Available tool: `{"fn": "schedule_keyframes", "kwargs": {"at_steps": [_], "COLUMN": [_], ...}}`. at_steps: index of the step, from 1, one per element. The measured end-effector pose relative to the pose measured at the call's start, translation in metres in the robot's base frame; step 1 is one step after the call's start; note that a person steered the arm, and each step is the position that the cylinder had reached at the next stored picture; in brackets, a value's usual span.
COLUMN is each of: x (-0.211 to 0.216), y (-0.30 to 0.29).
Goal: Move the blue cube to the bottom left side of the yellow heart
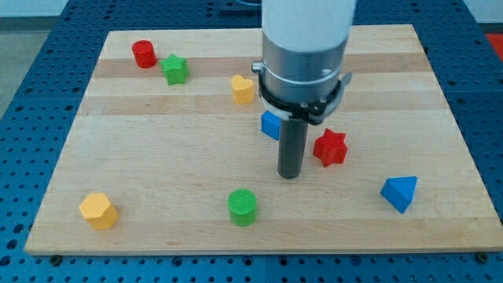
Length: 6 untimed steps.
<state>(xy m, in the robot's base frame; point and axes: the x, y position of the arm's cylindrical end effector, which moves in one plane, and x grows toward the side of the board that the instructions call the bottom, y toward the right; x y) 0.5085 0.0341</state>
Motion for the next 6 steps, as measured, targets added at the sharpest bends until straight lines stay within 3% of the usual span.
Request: {"fn": "schedule_keyframes", "kwargs": {"at_steps": [3,4,5,6], "x": [-0.076,-0.081,-0.063,-0.025], "y": [-0.007,0.074,0.153,0.124]}}
